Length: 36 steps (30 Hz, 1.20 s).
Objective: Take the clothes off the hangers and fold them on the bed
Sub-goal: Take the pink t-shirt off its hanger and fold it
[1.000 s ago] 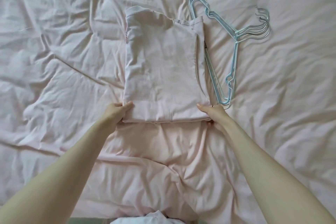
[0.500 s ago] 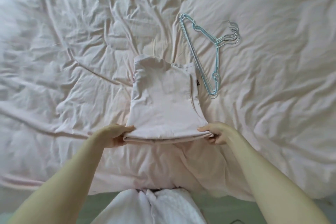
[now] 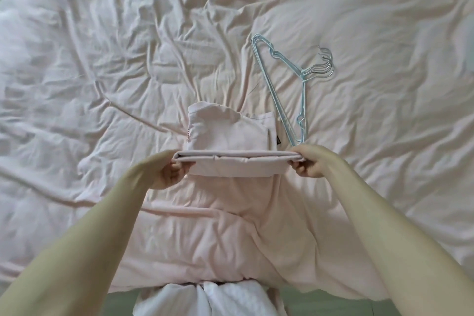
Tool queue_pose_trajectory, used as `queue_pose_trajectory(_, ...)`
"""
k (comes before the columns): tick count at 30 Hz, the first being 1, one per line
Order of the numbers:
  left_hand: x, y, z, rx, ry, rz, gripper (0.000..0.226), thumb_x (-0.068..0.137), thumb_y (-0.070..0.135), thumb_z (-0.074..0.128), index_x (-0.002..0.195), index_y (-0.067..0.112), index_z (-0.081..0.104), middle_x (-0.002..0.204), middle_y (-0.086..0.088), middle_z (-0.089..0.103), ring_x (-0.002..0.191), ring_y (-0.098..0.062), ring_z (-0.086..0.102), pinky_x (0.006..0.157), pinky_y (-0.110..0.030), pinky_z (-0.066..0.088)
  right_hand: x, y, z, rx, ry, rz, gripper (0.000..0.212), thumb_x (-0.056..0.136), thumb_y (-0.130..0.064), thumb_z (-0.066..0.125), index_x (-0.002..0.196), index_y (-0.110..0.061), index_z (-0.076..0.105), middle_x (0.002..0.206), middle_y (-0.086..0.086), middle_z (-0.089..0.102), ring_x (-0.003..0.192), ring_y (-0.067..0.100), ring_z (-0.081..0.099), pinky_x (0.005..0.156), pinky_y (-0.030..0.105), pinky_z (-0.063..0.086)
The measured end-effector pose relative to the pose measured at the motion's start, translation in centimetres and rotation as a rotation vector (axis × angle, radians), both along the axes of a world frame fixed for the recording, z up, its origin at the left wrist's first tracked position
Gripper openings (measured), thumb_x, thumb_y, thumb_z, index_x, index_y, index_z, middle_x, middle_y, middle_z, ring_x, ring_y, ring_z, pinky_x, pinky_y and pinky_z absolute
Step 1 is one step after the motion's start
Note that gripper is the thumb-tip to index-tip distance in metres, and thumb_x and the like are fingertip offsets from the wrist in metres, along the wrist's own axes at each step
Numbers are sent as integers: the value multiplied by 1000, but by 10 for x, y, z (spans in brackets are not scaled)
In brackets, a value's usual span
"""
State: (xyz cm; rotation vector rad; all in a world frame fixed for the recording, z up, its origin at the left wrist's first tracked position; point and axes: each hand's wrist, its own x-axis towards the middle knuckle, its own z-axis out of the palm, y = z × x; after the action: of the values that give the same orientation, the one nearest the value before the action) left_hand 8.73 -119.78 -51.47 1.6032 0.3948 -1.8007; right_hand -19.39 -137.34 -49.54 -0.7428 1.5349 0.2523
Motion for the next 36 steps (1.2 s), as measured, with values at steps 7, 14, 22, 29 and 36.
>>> queue_pose_trajectory(7,26,-76,-19,27,-122,56,28,95,22,46,75,5,56,49,-1,62,35,-5,51,35,-11,41,48,-69,-28,-116,27,-71,27,89,-12,44,63,-15,50,46,-1,46,30,4,33,31,10,22)
queue_pose_trajectory(14,31,-94,-86,92,-687,-74,34,89,46,51,87,12,53,77,-2,52,68,-21,50,59,-26,40,50,-72,-97,-431,138,-113,40,77,-54,64,68,-18,49,64,0,46,55,12,42,51,23,33)
queue_pose_trajectory(22,-9,-61,-117,63,-705,-173,51,88,47,56,118,6,55,108,-5,58,96,-21,55,79,-30,41,16,-24,-155,-226,-126,-213,126,27,-77,79,130,-9,52,124,1,62,111,18,60,100,40,47)
queue_pose_trajectory(29,-34,0,-87,20,-609,-162,47,85,55,55,114,18,60,102,-3,65,94,-22,62,91,-36,47,12,5,-95,133,-208,-148,37,84,-36,66,113,-13,62,111,11,67,104,26,63,97,46,46)
queue_pose_trajectory(36,-80,120,-43,12,-574,118,23,94,33,51,112,19,54,106,-5,63,93,-22,60,87,-37,48,18,81,-52,197,-117,127,30,86,-27,65,110,-10,65,110,11,68,101,28,64,90,40,49)
